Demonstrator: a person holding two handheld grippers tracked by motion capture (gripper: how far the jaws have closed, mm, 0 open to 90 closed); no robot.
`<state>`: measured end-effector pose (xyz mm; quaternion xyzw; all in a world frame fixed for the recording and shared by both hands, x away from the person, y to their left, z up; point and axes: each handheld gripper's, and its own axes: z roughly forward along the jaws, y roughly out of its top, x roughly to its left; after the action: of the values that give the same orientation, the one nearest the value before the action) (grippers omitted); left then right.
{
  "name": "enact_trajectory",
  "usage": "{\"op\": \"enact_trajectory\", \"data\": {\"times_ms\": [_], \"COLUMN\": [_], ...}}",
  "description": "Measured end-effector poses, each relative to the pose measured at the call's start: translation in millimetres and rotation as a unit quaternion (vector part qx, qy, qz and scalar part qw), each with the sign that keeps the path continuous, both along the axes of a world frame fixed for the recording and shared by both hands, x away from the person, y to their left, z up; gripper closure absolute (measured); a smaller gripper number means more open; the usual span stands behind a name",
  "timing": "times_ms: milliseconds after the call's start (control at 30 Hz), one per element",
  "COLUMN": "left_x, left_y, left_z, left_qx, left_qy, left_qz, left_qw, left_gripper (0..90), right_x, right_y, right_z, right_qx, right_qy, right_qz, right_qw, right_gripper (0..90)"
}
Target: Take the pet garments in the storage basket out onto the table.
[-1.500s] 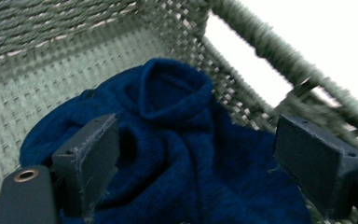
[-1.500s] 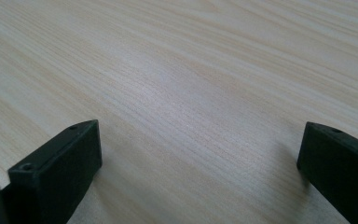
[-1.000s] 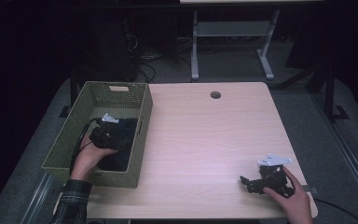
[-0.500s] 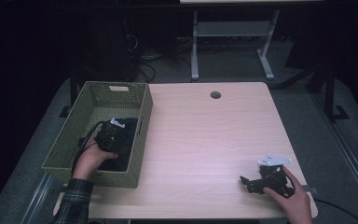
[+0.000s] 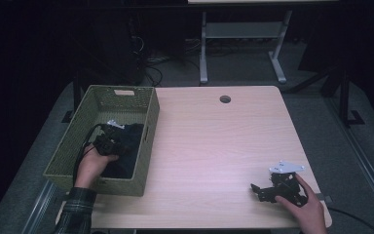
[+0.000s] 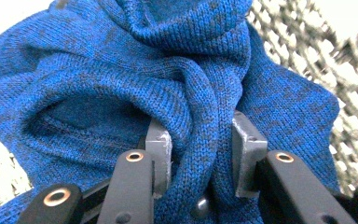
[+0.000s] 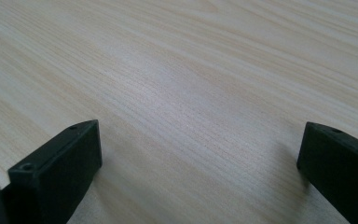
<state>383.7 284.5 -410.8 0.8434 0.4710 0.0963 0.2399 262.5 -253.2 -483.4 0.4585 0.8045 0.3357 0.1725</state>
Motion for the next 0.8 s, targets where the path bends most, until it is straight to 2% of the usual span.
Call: {"op": "enact_trajectory", "data": {"times_ms": [200, 400, 633, 800], "left_x": [-1.9, -4.0, -6.1, -8.8], "left_y": [5.8, 12.5, 17.6, 20.7], "left_z": [8.3, 16.3, 23.9, 31.7], "left_qx": [-0.033, -0.064, -0.096, -0.11], "left_qy": [-0.02, -0.042, -0.065, -0.087], "left_qz": [0.01, 0.014, 0.017, 0.022], "left_qw": [0.9992, 0.997, 0.9931, 0.9899], "left_gripper": [66.0, 66.2, 66.4, 66.7], "right_x": [0.0, 0.0, 0.0, 0.0], "right_y": [0.0, 0.1, 0.0, 0.0], "right_z": [0.0, 0.0, 0.0, 0.0], "right_qx": [0.0, 0.0, 0.0, 0.0], "right_qy": [0.0, 0.0, 0.0, 0.0], "right_qz": [0.0, 0.0, 0.0, 0.0], "right_qw": [1.0, 1.0, 1.0, 1.0], "right_gripper": [0.0, 0.0, 0.0, 0.0]}}
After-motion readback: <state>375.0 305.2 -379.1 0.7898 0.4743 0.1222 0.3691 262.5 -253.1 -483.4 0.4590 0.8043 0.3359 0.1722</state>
